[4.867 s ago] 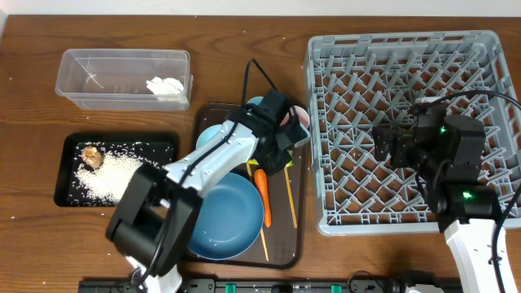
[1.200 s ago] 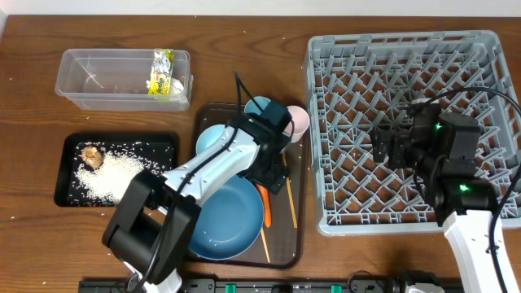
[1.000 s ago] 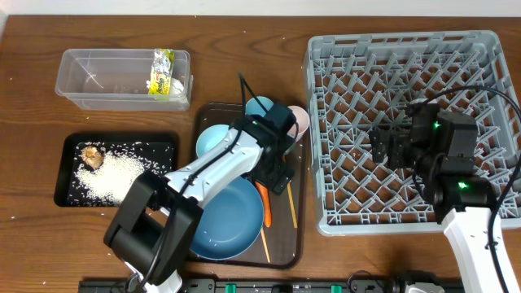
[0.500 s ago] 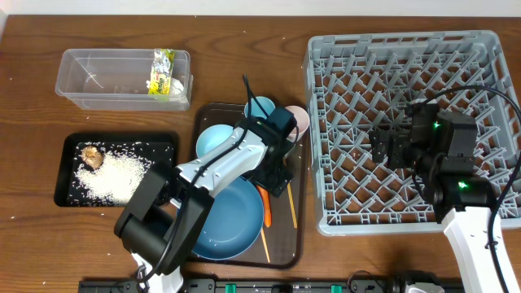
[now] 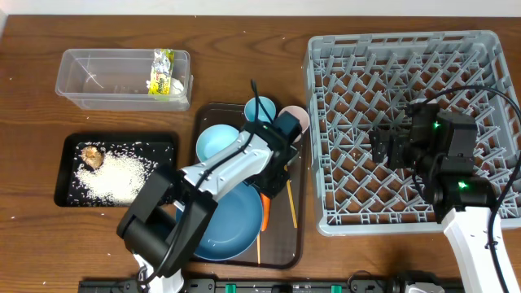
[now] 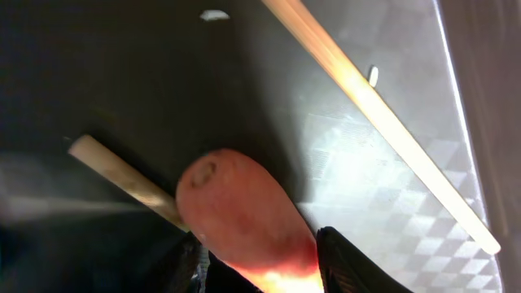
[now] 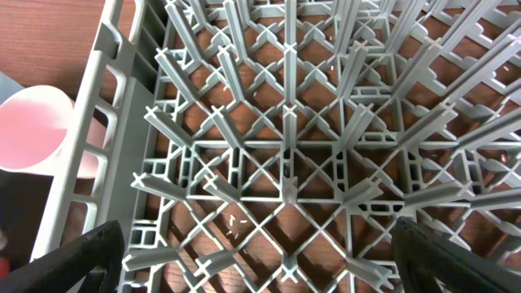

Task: Sort waste into correct bins and load items into the dishwasher rack
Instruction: 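Lower the left gripper onto the carrot and grasp it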

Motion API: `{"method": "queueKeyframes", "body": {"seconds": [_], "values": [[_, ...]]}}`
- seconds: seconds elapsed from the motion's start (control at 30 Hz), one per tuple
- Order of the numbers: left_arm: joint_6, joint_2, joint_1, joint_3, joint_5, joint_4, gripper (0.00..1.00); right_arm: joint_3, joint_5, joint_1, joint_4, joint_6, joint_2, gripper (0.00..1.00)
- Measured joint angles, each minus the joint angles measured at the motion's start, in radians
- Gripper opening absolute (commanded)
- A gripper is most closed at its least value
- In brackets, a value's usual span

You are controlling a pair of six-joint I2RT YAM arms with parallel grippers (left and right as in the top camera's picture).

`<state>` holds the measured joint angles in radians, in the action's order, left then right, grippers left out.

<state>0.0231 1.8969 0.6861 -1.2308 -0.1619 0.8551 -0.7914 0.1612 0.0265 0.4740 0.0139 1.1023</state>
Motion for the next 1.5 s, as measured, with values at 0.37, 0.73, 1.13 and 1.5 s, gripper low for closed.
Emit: {"method": "queueKeyframes", "body": {"seconds": [0.37,0.73,1.13,1.5], "values": [[0.003,-0.001,-0.001,-0.036,-0.014,0.040,0.14,0.000,-0.002,0.000,-0.004,0.000,0.000,0.99],[0.004,-0.001,-0.003,-0.227,-0.014,0.166,0.24,0.000,-0.002,0.000,-0.004,0.000,0.000,0.99],[0.003,-0.001,0.006,-0.179,-0.015,0.177,0.60,0.000,-0.002,0.000,-0.003,0.000,0.000,0.99],[0.010,0.000,0.036,-0.014,-0.024,0.050,0.60,0.000,-0.002,0.000,-0.001,0.000,0.002,0.99]]}}
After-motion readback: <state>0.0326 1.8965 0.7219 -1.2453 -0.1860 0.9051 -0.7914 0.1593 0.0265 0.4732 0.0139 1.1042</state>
